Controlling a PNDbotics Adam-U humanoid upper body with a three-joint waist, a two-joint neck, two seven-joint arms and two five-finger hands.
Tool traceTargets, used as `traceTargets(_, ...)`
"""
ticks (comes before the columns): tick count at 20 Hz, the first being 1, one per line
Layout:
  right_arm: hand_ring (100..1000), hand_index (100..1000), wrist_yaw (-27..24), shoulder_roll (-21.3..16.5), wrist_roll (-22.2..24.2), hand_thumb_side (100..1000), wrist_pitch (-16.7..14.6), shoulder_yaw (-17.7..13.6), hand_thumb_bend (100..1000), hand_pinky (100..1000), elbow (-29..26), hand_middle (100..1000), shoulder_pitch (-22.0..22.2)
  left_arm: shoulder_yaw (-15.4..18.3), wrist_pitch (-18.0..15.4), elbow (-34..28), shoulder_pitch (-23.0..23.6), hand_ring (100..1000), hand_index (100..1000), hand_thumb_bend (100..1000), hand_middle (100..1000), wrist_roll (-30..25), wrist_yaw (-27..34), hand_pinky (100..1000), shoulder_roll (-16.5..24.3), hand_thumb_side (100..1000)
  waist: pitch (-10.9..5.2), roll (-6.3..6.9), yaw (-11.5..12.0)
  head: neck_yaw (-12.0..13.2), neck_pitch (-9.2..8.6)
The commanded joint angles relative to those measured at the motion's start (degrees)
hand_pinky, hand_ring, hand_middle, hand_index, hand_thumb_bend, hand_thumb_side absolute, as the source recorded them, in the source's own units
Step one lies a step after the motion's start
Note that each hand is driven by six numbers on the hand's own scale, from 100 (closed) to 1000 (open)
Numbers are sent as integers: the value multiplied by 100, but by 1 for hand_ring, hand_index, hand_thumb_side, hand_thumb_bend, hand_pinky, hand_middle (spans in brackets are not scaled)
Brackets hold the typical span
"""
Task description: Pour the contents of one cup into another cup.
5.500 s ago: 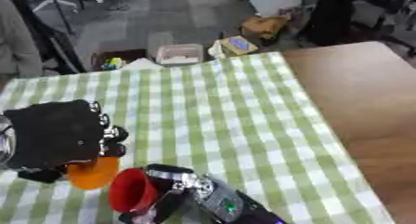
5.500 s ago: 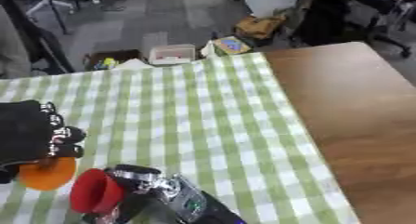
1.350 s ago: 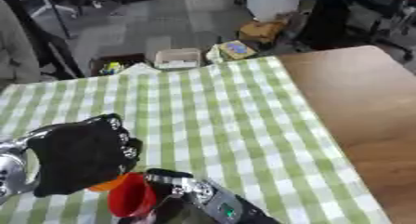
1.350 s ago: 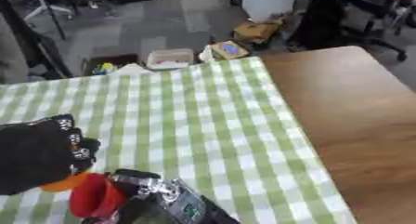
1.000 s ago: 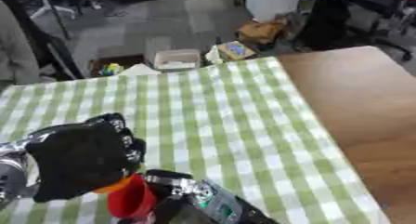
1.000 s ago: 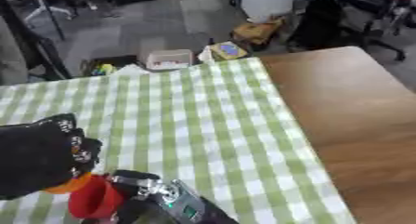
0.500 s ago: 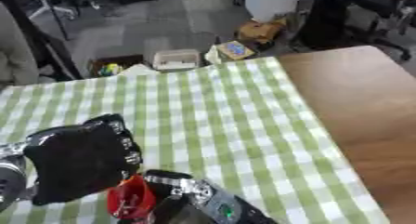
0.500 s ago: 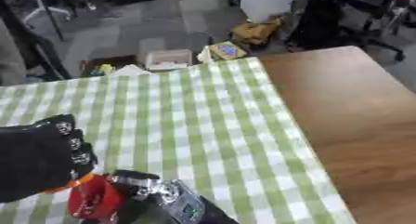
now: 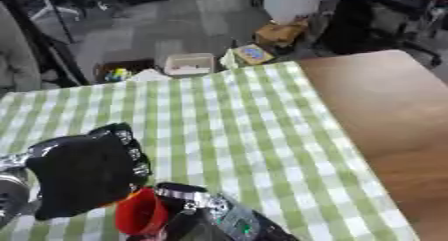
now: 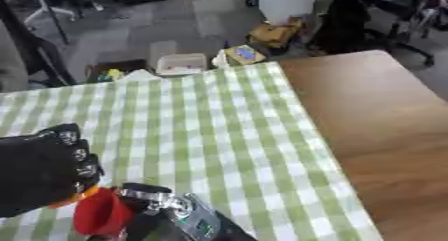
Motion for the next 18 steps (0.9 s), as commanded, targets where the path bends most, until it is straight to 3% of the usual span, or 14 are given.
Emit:
traceTargets(1,259,443,55,-45,25,116,7,-31,100,368,29,146,-47,108,63,27,-8,100,448,746,100,25,65,100,48,172,-70,-14,9,6,-75)
traceTargets(6,260,445,102,-42,-16,114,-18,-60,100,369,42,148,-57,370,347,306,209,100,461,657,100,-137,552,100,-38,169,-55,-39,-4,12,-101)
traceTargets(8,260,446,139,-45,-57,110,-46,-79,100,371,39,147,-71,554,540,452,313,100,475,581,100,-243,863,100,-73,155,-49,-52,-9,11,-110)
traceTargets(13,263,452,304,-84,-265,105,-158,-171,100,378,62,148,-165,1049,1142,760,515,100,495,417,100,-422,1837,100,-16,141,-49,-64,-16,2,-128)
traceTargets(14,264,454,349,-100,-319,149,-191,-199,100,381,63,149,-204,1128,1261,860,549,100,499,397,100,-465,2095,100,12,100,-51,-63,-17,1,-130)
traceTargets(15,266,456,400,-122,-381,100,-223,-234,100,384,67,149,-249,1199,1370,966,581,100,504,323,100,-516,2349,100,40,144,-55,-63,-18,-2,-132)
traceTargets(17,267,457,502,-173,-513,100,-286,-316,100,388,78,150,-339,1301,1536,1125,620,100,506,312,100,-610,2804,100,104,143,-62,-62,-20,-6,-140)
traceTargets(18,268,458,558,-216,-603,100,-317,-377,100,391,81,150,-402,1349,1606,1161,650,100,513,254,105,-647,2992,100,147,149,-65,-64,-19,-11,-145)
